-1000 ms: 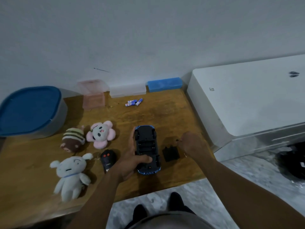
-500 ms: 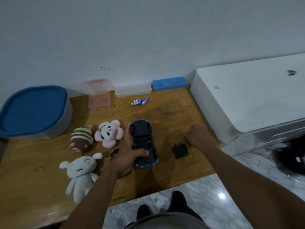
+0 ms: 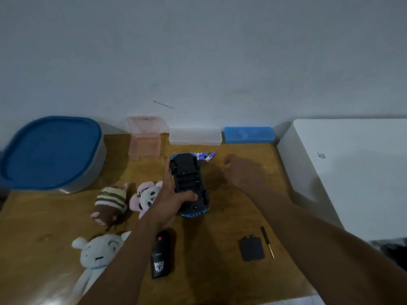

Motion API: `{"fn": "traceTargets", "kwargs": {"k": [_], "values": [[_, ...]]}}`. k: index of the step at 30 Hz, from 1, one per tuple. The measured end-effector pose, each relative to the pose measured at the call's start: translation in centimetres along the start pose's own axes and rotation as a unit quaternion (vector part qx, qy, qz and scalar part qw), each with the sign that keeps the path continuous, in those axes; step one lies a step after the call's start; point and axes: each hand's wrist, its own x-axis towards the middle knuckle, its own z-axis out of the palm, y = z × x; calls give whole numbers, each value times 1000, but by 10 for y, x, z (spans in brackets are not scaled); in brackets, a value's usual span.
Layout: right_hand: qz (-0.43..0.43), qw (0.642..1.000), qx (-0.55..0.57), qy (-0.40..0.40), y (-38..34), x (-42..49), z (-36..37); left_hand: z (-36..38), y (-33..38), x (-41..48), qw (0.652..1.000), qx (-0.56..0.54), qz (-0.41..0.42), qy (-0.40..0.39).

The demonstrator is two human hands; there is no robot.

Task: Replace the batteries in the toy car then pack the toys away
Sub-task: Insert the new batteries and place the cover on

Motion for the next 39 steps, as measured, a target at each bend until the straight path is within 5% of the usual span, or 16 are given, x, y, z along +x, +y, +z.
{"fn": "traceTargets", "kwargs": {"k": [8,15,21,25,34,39], "values": [[-113,992,21,-47,-14,84,25,-3,-4,31,998,-34,-28,43],[-99,994,41,-34,7,70,33,-2,-10,34,995,-74,-51,36],[-19,989,144,-10,32,16,20,-3,-5,24,999,11,-37,-25],[-13,958,284,24,29,-33,8,-3,-6,9,997,39,-19,-66],[26,812,569,127,-21,-125,-15,2,3,-35,986,101,77,-109],[33,821,531,208,-60,-138,1,-6,8,-50,984,98,115,-98]]}}
